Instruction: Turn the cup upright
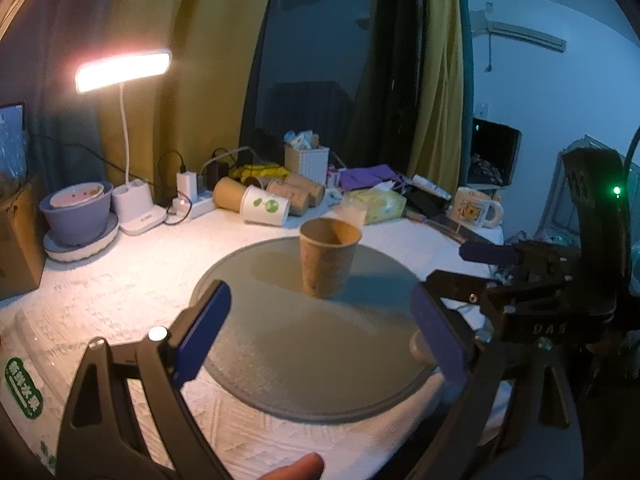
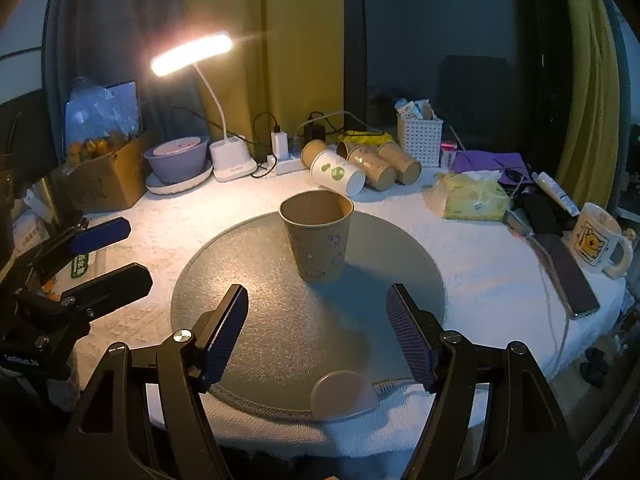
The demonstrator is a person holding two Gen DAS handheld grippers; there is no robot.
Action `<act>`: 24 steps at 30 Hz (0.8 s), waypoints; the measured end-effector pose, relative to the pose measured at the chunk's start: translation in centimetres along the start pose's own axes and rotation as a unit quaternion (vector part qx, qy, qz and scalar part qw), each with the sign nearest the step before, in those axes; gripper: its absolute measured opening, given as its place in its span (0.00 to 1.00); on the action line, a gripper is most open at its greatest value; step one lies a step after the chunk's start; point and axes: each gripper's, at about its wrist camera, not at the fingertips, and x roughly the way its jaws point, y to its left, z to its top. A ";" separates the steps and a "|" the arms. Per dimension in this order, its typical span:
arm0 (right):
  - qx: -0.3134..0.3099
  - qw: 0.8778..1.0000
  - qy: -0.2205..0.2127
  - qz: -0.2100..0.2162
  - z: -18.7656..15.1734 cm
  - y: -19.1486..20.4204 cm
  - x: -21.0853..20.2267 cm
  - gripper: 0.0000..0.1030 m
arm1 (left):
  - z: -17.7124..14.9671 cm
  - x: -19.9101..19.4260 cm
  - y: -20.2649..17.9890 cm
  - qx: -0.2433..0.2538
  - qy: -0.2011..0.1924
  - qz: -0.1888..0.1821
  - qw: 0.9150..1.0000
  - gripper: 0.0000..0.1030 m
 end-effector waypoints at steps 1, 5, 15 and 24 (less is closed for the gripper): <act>-0.003 1.000 -0.005 -0.003 0.0 0.1 -0.4 0.72 | 0.1 -0.3 -0.2 0.001 -0.005 0.000 1.000 0.89; -0.009 1.000 -0.018 -0.011 0.4 0.4 -2.0 0.72 | 0.6 -1.3 -0.7 0.003 -0.024 0.001 1.000 0.89; -0.014 0.998 -0.053 -0.023 1.2 0.8 -5.2 0.72 | 1.7 -3.4 -1.2 0.000 -0.054 0.000 0.999 0.89; -0.017 0.997 -0.078 -0.023 1.9 1.3 -7.6 0.72 | 2.4 -5.0 -1.9 0.010 -0.080 0.011 0.997 0.89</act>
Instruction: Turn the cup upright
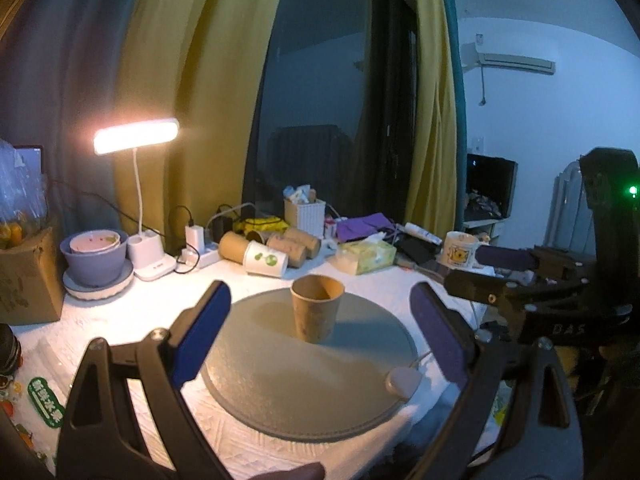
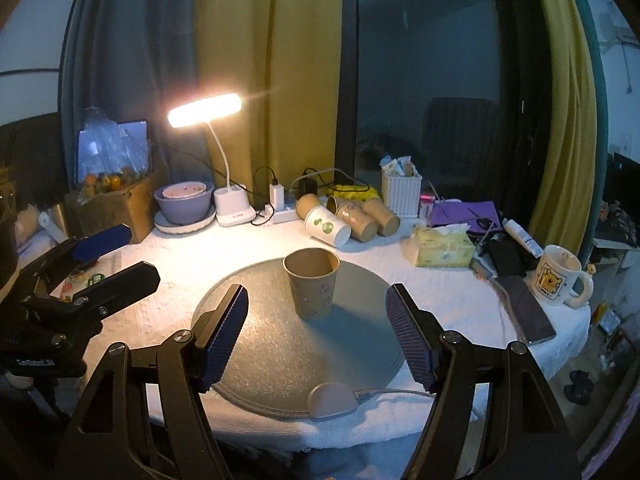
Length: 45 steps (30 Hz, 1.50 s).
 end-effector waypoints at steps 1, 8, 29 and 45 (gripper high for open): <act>-0.001 1.000 -0.003 0.000 0.1 0.1 -0.3 0.72 | 0.1 -0.1 -0.1 0.002 -0.003 0.001 1.000 0.89; -0.001 1.000 -0.022 0.006 0.8 0.2 -1.5 0.72 | 1.0 -1.1 -0.4 0.018 -0.029 0.014 0.999 0.89; -0.010 0.999 -0.045 0.007 1.9 1.0 -3.1 0.72 | 2.0 -2.9 0.6 -0.001 -0.062 0.022 0.998 0.89; -0.007 0.999 -0.038 0.006 1.6 0.6 -2.6 0.72 | 1.7 -2.6 0.5 -0.001 -0.057 0.015 0.998 0.89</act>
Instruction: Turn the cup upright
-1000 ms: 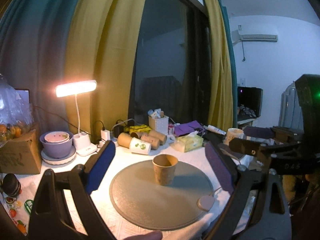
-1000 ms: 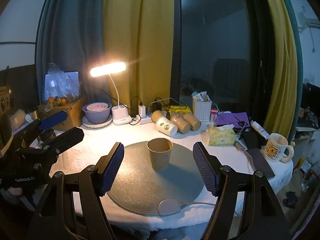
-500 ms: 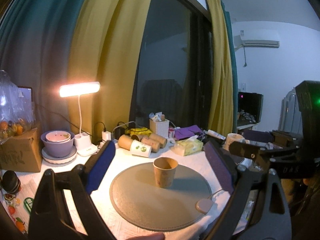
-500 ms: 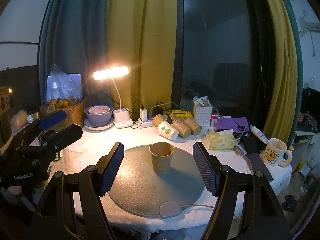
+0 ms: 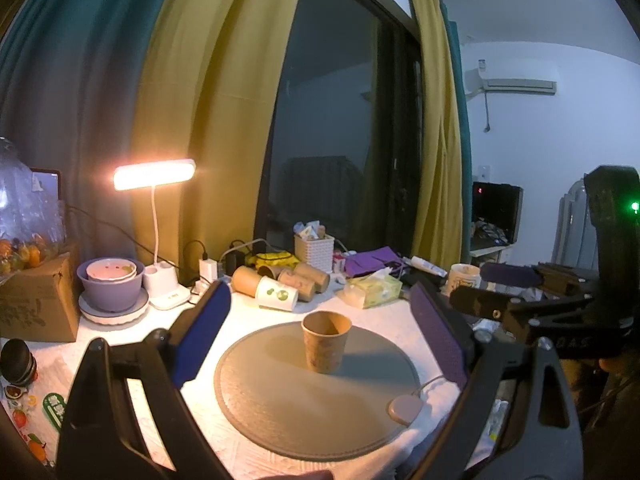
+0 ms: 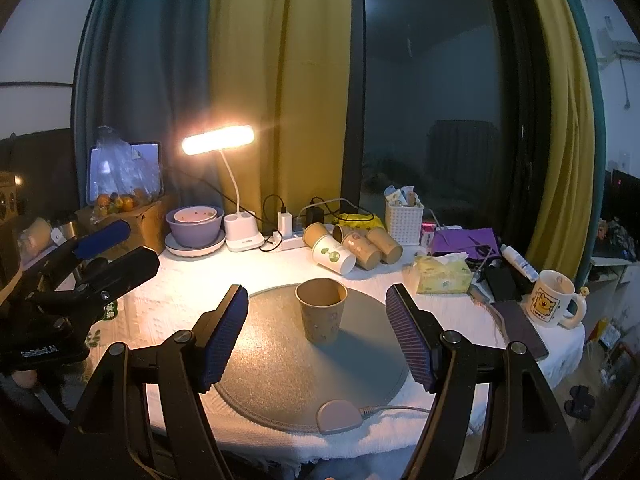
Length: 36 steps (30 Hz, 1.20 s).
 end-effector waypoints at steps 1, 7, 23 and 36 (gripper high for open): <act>0.000 1.000 0.000 0.001 -0.1 0.0 0.0 0.72 | 0.0 0.0 0.0 0.000 0.000 0.000 1.000 0.89; 0.000 1.000 0.001 0.000 -0.1 0.1 0.1 0.72 | 0.0 -0.1 -0.1 0.000 0.000 -0.001 1.000 0.89; 0.001 1.000 0.002 0.000 -0.4 0.1 0.2 0.72 | 0.0 -0.1 -0.3 -0.001 0.001 0.000 1.000 0.89; 0.002 1.000 0.006 0.001 -1.4 0.3 0.5 0.72 | 0.0 -0.1 -0.3 -0.001 0.002 0.000 1.000 0.89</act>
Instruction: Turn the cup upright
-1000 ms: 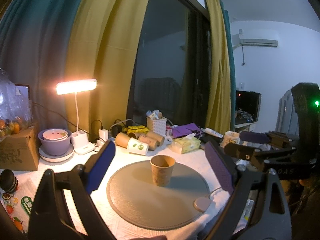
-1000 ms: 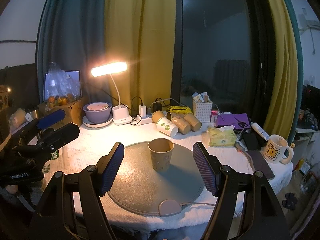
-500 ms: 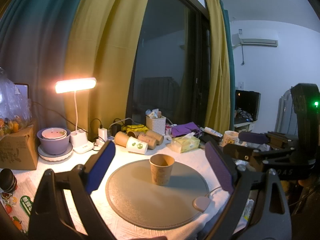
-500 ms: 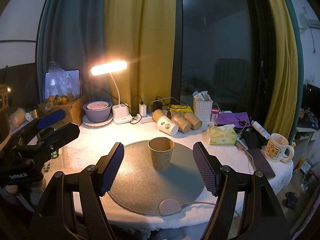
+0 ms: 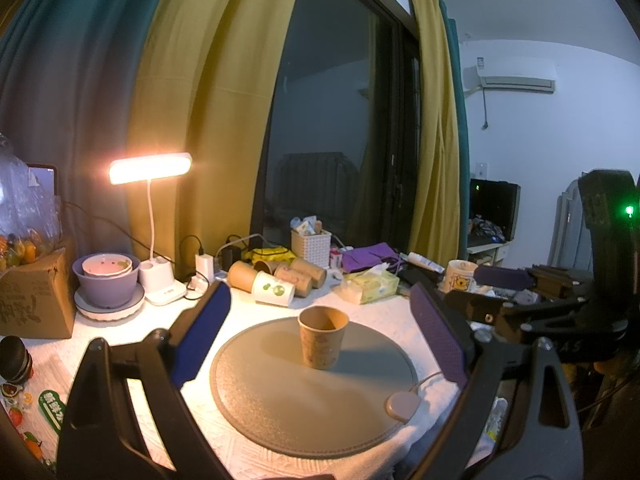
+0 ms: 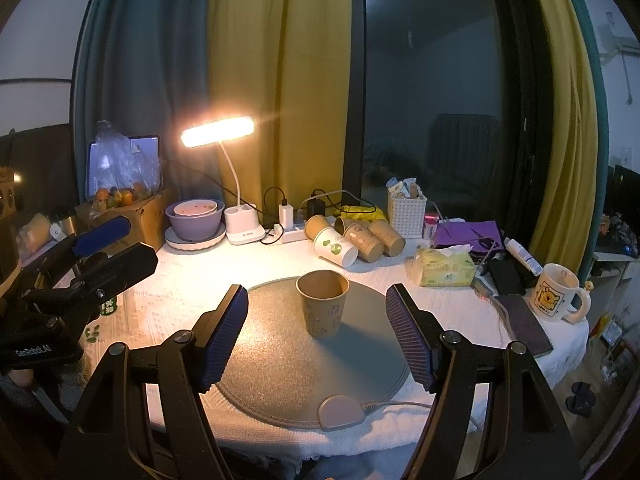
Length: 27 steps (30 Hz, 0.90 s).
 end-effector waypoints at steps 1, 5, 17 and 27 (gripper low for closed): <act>0.000 1.000 0.000 0.000 -0.1 0.0 0.0 0.72 | 0.0 0.0 0.0 0.000 0.000 0.000 1.000 0.89; 0.001 1.000 0.002 0.000 -0.2 0.0 0.1 0.72 | 0.0 0.0 0.0 0.000 0.000 0.000 1.000 0.89; 0.000 1.000 0.003 0.000 -0.2 0.1 0.2 0.72 | 0.1 0.0 0.0 -0.001 0.000 0.000 1.000 0.89; 0.001 1.000 0.004 0.000 -0.2 0.1 0.2 0.72 | 0.1 0.0 0.1 -0.001 0.001 0.000 1.000 0.89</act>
